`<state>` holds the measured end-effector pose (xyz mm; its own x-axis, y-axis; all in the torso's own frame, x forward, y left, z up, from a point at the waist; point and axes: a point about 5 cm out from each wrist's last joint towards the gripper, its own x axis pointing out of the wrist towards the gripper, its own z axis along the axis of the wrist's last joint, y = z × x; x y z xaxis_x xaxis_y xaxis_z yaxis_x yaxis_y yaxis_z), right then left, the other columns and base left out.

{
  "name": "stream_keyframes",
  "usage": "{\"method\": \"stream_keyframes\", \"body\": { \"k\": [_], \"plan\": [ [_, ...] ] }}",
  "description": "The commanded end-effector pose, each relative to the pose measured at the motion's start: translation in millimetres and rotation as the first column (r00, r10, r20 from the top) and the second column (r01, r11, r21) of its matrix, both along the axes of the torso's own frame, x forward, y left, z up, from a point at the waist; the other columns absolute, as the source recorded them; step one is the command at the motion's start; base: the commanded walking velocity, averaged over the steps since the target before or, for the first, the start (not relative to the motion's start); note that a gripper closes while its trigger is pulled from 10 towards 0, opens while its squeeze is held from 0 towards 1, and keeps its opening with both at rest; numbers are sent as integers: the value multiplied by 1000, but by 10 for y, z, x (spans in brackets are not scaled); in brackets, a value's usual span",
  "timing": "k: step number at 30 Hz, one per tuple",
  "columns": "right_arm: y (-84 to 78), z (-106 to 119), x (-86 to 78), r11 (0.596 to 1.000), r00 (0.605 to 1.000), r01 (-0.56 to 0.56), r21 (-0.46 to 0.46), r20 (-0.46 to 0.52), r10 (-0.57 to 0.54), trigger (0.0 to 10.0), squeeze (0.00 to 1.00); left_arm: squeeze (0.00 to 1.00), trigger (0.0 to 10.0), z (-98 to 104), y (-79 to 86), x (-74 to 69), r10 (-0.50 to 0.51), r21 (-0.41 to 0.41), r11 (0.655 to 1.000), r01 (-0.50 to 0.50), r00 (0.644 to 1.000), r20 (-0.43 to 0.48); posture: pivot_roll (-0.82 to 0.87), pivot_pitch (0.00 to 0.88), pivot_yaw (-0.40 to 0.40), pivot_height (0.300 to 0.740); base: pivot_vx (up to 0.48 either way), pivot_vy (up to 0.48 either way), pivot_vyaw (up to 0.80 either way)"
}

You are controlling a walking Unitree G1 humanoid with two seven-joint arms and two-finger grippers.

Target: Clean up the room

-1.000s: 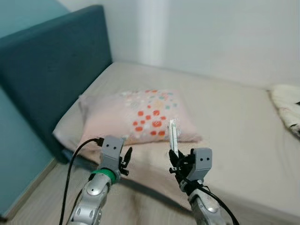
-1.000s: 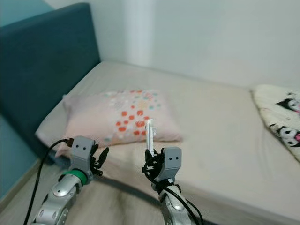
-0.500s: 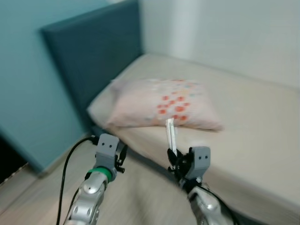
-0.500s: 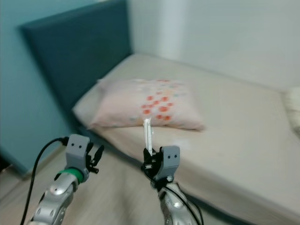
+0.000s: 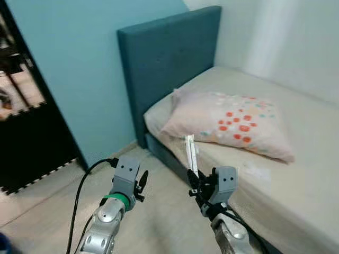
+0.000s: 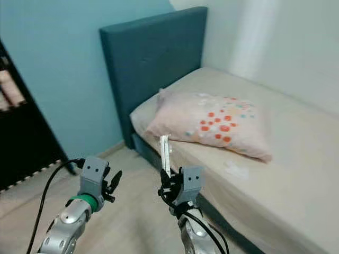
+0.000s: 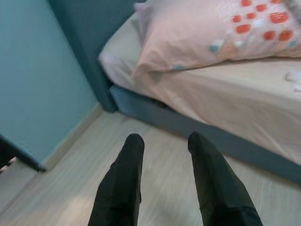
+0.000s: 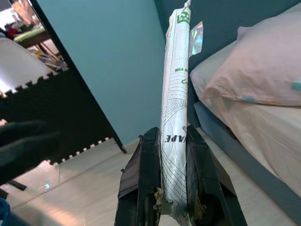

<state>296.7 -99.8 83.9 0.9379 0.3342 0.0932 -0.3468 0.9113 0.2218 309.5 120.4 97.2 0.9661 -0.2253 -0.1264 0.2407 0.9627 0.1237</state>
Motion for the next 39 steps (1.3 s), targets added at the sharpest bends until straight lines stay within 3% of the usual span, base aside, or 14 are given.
{"method": "stream_keyframes", "body": {
  "k": [1, 12, 20, 39],
  "plan": [
    [53, -23, -14, 1000, 1000, -22, 10, -10, 22, 10000, 0, 0, 10000, -44, 28, -5, 6, 20, 1000, -6, 1000, -18, -112, 31, 64, 731, 0, 0, 744],
    [102, -23, -30, 998, 999, -51, 19, -10, 52, 10000, 0, 0, 10000, -46, 33, -2, 9, 29, 1000, -8, 1000, -23, -109, 37, 67, 731, 0, 0, 744],
    [238, -27, -103, 986, 986, -167, -11, 3, 167, 10000, 0, 0, 10000, -72, 72, -5, 34, 49, 998, -32, 999, -27, -103, 47, 69, 731, 0, 0, 735],
    [270, 48, -101, 961, 962, -265, -80, 36, 269, 10000, 0, 0, 10000, -98, 125, -1, 80, 67, 995, -78, 996, -34, -99, 55, 66, 731, 0, 0, 726]
  ]
}}
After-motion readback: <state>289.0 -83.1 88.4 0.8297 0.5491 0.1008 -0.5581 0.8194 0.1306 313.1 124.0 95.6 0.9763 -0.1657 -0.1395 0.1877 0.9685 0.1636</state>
